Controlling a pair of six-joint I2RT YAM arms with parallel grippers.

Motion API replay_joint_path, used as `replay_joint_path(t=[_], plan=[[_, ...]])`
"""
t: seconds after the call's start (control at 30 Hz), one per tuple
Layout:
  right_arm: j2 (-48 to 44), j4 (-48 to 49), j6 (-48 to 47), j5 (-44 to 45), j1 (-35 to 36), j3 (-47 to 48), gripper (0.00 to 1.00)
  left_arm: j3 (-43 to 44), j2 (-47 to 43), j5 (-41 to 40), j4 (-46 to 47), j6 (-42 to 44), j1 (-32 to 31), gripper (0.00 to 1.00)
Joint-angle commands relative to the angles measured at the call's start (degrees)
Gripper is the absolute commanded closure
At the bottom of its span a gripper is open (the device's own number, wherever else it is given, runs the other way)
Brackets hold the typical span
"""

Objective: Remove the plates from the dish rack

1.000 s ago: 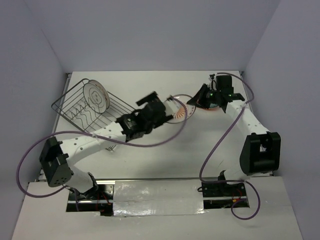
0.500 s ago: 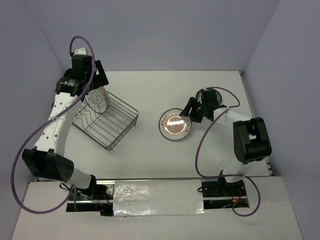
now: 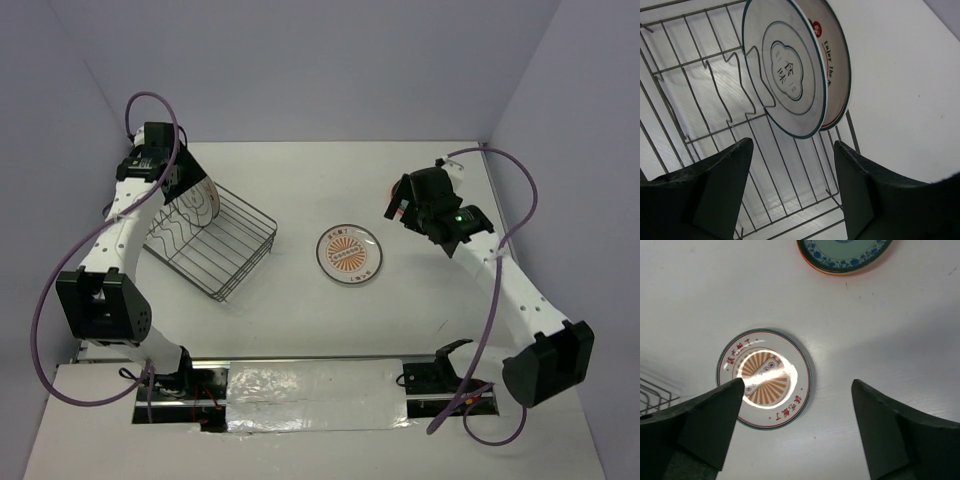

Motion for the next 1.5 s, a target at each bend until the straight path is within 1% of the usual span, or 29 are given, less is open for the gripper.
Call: replay_joint_path(t=[0.0, 0.03, 0.1, 0.13, 0.2, 0.3, 0.43, 0.5, 0.6, 0.63, 0.67, 0.77, 0.8, 0.83, 0.9, 1.03, 1.3, 1.47], plan=[[-2.8, -3.6, -3.2, 0.9, 0.4, 1.0, 0.01, -0.2, 1.0, 0.6, 6.7, -1.1, 0.3, 0.23], [-3.4, -3.8, -3.6, 0.2, 0.5, 0.9, 0.0, -0.3, 1.2, 1.5, 7.5, -0.8, 0.3, 0.24], [-3.5, -4.3, -3.6, -0.9, 0.7, 0.7, 0.0, 0.1, 2.9, 1.9, 7.9, -1.1, 0.8, 0.32], [-3.5, -4.8, -3.8, -1.0, 0.7, 0.7, 0.0, 0.2, 3.4, 2.2, 8.1, -1.1, 1.9, 0.31], [-3.7, -5.0, -4.3, -1.8, 1.0, 0.6, 0.0, -0.1, 4.8, 2.4, 8.5, -1.1, 2.1, 0.33], [-4.4, -5.3, -5.4, -2.7, 1.5, 0.7, 0.0, -1.6, 5.8, 3.5, 12.0, -0.9, 2.3, 0.35], [-5.3, -6.6, -6.8, -2.7, 1.8, 0.9, 0.0, -1.6, 8.4, 3.9, 13.0, -0.6, 2.5, 0.34], [-5.8, -6.9, -7.2, -2.8, 2.2, 0.9, 0.0, -2.5, 9.2, 5.6, 15.1, -0.3, 2.5, 0.35], [-6.3, -7.9, -7.6, -2.4, 2.3, 0.8, 0.0, -2.9, 9.6, 6.7, 15.9, -0.2, 2.5, 0.37], [-6.4, -8.0, -7.6, -2.3, 2.3, 0.7, 0.0, -2.7, 8.8, 6.6, 15.5, -0.3, 2.4, 0.4], [-6.5, -8.1, -7.6, -2.4, 2.4, 0.6, 0.0, -2.6, 8.0, 6.6, 14.4, -0.4, 2.4, 0.4], [-6.5, -8.5, -7.6, -2.5, 2.5, 0.5, 0.0, -2.2, 3.4, 4.8, 11.3, -1.3, 2.4, 0.33], [-6.4, -8.7, -7.5, -2.5, 2.4, 0.6, 0.0, -2.4, 1.0, 4.2, 11.4, -1.7, 2.4, 0.3], [-6.4, -8.6, -7.4, -2.8, 2.4, 0.6, 0.0, -2.7, -0.1, 4.4, 12.2, -1.5, 2.4, 0.29], [-6.3, -8.6, -7.3, -3.0, 2.5, 0.6, 0.0, -2.9, -1.0, 5.2, 13.6, -1.2, 2.4, 0.29], [-5.9, -8.9, -7.3, -3.4, 2.6, 1.0, 0.0, 0.8, 2.7, 5.9, 11.5, -0.7, 2.5, 0.3], [-6.1, -9.4, -7.7, -3.2, 2.7, 1.1, 0.0, 0.3, 7.2, 6.0, 13.9, 0.0, 2.4, 0.41], [-5.5, -9.6, -8.0, -3.4, 2.8, 1.1, 0.0, 0.7, 10.4, 7.2, 15.2, -0.1, 2.4, 0.42]])
